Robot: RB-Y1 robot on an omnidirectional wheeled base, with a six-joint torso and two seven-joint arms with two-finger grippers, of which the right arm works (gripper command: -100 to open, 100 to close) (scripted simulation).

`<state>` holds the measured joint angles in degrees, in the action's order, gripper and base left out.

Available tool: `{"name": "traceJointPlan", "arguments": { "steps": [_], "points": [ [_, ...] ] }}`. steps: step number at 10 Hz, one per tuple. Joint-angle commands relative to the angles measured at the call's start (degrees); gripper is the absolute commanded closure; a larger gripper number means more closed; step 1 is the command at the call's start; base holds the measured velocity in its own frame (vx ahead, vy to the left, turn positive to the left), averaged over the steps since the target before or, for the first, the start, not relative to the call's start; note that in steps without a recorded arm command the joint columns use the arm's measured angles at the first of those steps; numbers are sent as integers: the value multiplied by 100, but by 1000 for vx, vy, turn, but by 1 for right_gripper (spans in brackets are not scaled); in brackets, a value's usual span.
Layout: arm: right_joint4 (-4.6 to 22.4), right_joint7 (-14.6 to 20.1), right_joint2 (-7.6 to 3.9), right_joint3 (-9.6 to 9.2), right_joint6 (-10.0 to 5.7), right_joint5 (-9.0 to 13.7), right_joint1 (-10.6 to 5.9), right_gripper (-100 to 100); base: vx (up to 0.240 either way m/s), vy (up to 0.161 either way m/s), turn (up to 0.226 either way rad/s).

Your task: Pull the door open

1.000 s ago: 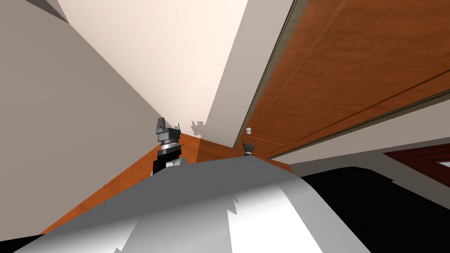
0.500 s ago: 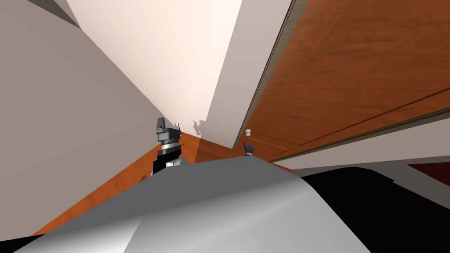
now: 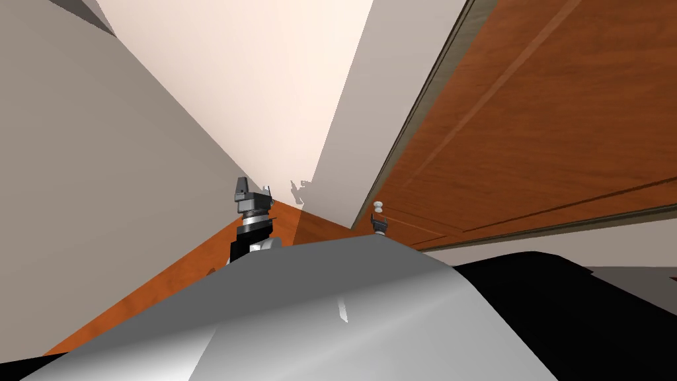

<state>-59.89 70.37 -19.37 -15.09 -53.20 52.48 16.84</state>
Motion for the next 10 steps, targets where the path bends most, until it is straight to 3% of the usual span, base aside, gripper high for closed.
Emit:
{"name": "traceJointPlan", "arguments": {
  "steps": [1, 5, 6, 7, 10],
  "points": [
    [136, 172, -82, 27, -40, -4, -24, -100, 122, -12, 42],
    [499, 718, -410, 148, -118, -4, -42, -100, 167, -7, 57],
    [456, 642, -357, 127, -118, -7, -38, -100, 90, -7, 13],
    [456, 642, -357, 127, -118, -7, -38, 100, -14, -6, -32],
    [456, 642, -357, 127, -118, -7, -38, 100, -26, -1, 8]
  ]
}}
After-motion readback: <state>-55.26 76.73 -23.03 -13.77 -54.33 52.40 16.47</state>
